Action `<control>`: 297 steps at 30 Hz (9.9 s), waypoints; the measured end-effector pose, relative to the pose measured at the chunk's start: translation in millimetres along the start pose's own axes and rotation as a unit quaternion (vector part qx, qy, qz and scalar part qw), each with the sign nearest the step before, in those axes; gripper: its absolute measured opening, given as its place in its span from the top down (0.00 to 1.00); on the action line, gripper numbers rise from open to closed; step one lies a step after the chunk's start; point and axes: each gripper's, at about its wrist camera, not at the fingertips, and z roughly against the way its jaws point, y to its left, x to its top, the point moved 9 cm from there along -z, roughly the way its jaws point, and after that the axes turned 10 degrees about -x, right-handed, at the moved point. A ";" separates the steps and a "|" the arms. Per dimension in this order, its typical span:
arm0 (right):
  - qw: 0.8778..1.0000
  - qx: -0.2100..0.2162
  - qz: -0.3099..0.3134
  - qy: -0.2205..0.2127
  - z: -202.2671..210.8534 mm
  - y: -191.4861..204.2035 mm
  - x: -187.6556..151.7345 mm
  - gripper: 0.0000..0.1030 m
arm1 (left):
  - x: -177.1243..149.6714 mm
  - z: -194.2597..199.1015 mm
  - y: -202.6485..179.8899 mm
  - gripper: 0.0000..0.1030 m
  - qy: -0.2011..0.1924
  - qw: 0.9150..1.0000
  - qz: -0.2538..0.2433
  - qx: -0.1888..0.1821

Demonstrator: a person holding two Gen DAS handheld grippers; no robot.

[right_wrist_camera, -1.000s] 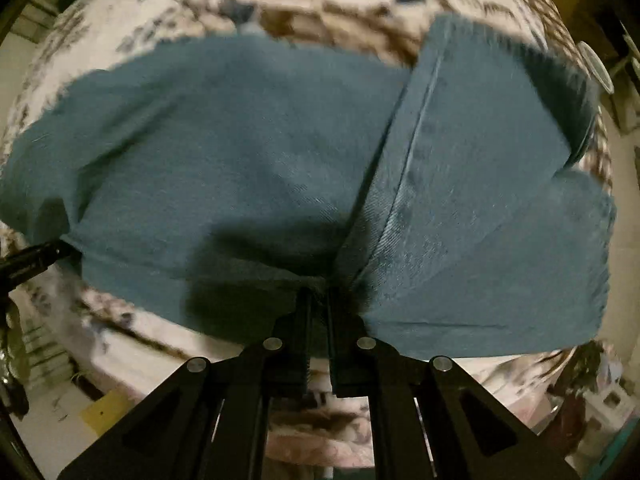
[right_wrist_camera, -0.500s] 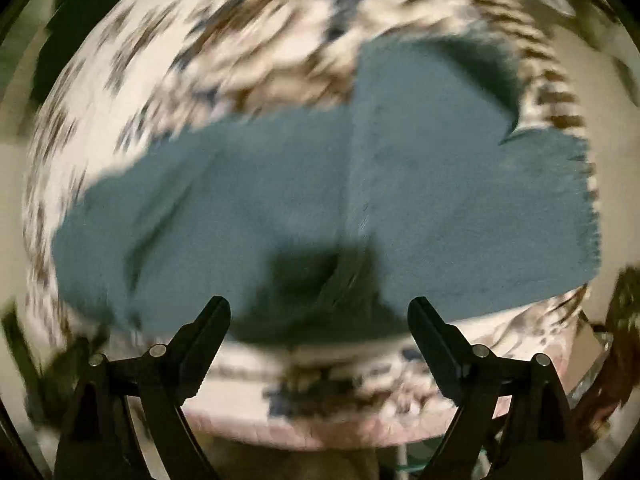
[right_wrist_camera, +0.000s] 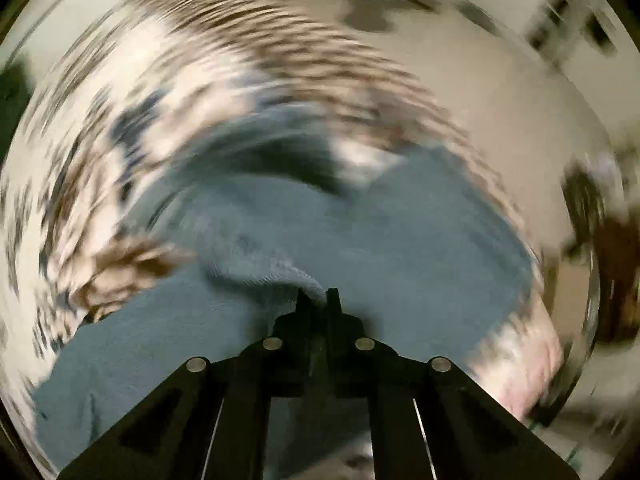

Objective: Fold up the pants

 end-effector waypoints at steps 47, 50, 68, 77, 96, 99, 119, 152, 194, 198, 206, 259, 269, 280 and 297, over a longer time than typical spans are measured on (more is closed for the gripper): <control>0.983 0.138 -0.124 0.013 2.8 -163.4 76.3 0.40 | -24.1 -46.5 -92.1 0.10 0.047 0.998 -0.022 -0.021; 0.970 0.170 -0.168 0.041 0.7 -172.0 50.9 0.40 | -27.2 -50.7 -82.7 0.10 0.054 0.998 -0.007 -0.022; 0.969 0.196 -0.149 0.009 -6.3 -151.1 83.1 0.42 | -58.1 -51.0 -84.5 0.10 0.061 0.998 0.006 -0.035; 0.990 0.108 0.001 0.087 -67.9 -118.6 69.9 0.42 | -67.3 -51.7 -76.8 0.10 0.059 0.998 0.008 -0.036; 0.923 0.271 -0.020 0.274 -8.3 67.6 -171.0 0.43 | -94.8 8.3 174.3 0.10 -0.024 0.948 0.317 -0.017; 0.917 0.278 -0.026 0.284 -13.0 89.3 -190.2 0.43 | -99.5 -3.1 205.8 0.11 -0.026 0.931 0.362 -0.035; 0.955 0.197 0.042 0.217 10.8 77.6 -211.6 0.95 | -104.1 11.9 253.6 0.80 -0.079 0.919 0.382 -0.052; 0.843 0.278 0.371 0.271 81.5 399.7 -181.0 0.44 | -93.0 55.8 319.1 0.55 -0.123 0.889 0.439 -0.046; 0.857 0.230 0.394 0.240 90.6 402.9 -148.9 0.74 | 29.2 17.9 245.7 0.48 -0.081 0.972 0.211 -0.064; 0.819 0.279 0.406 0.293 106.3 389.4 -180.6 0.60 | 5.8 30.7 253.6 0.43 -0.087 0.965 0.240 -0.063; 0.889 0.230 0.306 0.253 51.7 378.1 -162.5 0.71 | -42.2 19.0 274.0 0.34 -0.067 0.946 0.299 -0.102; 0.819 0.198 0.530 0.099 95.7 385.3 -206.6 0.37 | 63.0 -4.9 199.0 0.08 -0.070 0.988 0.132 0.023; 0.828 0.210 0.478 0.205 55.4 373.4 -169.8 0.99 | 72.6 -36.9 237.4 0.06 -0.046 0.980 0.191 0.019; 0.772 0.216 0.470 0.369 37.1 433.0 -204.9 0.46 | 64.8 -33.0 234.3 0.06 -0.044 0.985 0.161 0.045; 0.655 0.206 0.633 0.357 53.3 430.7 -232.4 0.48 | 60.0 -35.6 233.6 0.06 -0.036 0.986 0.161 0.031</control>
